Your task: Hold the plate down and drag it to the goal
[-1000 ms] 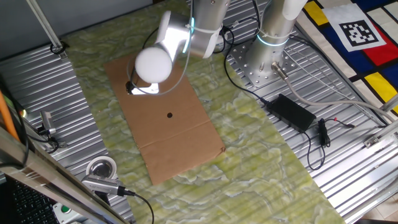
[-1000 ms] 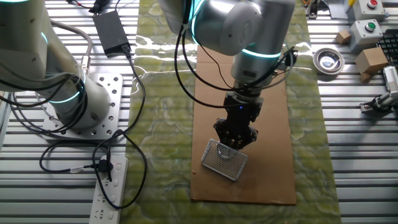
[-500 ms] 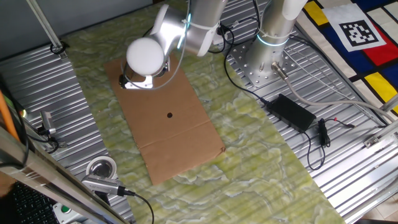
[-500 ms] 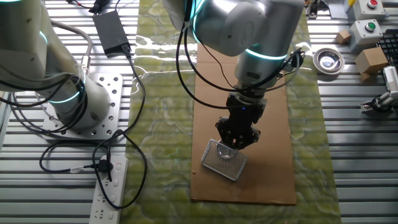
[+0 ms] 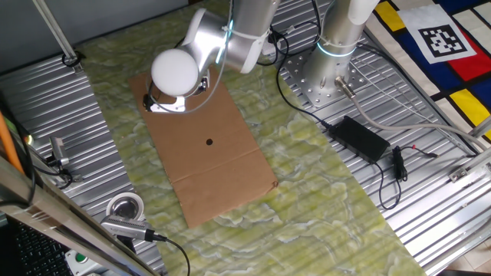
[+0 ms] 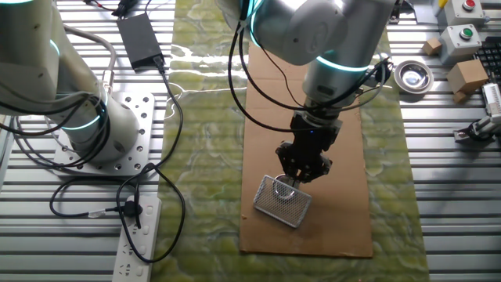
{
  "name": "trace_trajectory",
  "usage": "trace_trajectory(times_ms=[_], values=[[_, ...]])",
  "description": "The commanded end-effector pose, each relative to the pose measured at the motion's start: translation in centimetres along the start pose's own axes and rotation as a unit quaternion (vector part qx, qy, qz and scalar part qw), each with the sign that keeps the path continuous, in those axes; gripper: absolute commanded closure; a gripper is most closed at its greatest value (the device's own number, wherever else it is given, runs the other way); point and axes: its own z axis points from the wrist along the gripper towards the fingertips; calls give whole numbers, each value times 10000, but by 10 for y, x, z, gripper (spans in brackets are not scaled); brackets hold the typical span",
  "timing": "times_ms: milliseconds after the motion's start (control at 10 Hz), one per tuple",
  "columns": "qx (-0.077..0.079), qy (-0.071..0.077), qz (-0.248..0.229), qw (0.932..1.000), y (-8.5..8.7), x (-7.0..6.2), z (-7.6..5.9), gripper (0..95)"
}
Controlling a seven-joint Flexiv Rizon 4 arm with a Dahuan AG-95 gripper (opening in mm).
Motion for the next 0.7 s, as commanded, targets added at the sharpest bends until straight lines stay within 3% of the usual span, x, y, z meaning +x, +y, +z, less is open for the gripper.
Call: trace_trajectory(times_ms=[100,700], values=[[-1,-2,44,10000,1,-1,-3,950],[-16,6,148,9999,1,-7,-11,950]])
